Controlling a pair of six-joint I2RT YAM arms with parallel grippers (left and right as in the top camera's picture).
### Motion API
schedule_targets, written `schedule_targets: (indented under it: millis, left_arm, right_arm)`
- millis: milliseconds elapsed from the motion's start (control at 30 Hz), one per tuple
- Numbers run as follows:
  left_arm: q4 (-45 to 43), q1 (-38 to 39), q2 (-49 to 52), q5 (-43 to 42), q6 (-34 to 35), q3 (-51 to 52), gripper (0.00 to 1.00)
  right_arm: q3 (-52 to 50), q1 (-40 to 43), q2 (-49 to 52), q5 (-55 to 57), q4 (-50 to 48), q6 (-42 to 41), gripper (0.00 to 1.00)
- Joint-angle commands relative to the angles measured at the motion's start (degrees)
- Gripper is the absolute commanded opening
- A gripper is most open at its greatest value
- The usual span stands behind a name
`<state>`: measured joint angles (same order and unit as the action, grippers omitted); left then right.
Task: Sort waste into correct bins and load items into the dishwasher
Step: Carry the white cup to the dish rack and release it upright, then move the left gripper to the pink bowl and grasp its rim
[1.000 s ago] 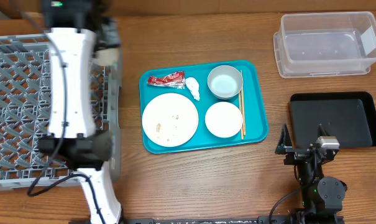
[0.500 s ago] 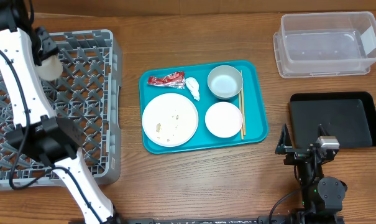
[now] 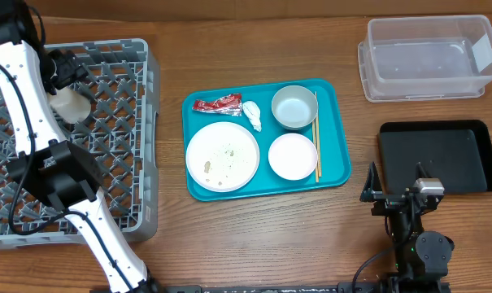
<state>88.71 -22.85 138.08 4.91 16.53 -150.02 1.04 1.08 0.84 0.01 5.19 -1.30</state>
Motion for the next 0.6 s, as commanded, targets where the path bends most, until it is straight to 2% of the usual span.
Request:
schedule_targets:
  millis: [0, 167, 300, 433, 500, 567]
  left_arm:
    - [0.2, 0.4, -6.6, -1.0, 0.4, -0.7, 1.0]
    - [0.2, 0.4, -14.3, -8.0, 0.4, -0.7, 1.0]
    - [0.8, 0.5, -20.8, -20.2, 0.4, -0.7, 0.99]
    - [4.9, 2.3, -25.9, -33.4, 0.0, -0.7, 0.91]
    - [8.1, 4.7, -27.6, -37.9, -1.6, -0.7, 0.89]
    - [8.1, 8.7, -29.0, -44.1, -6.8, -0.2, 0.89]
  right_arm:
    - [-0.6, 0.2, -0.7, 0.4, -0.4, -0.2, 1.0]
    - [-0.6, 0.2, -0.7, 0.4, -0.4, -0.2, 1.0]
    - [-0.6, 0.2, -0.7, 0.4, -0.4, -0.2, 1.0]
    - [-0.6, 0.2, -0.7, 0.4, -0.4, -0.2, 1.0]
    - [-0.6, 0.2, -0.7, 0.4, -0.3, -0.2, 1.0]
    - [-0.6, 0.2, -0.7, 0.4, -0.4, -0.2, 1.0]
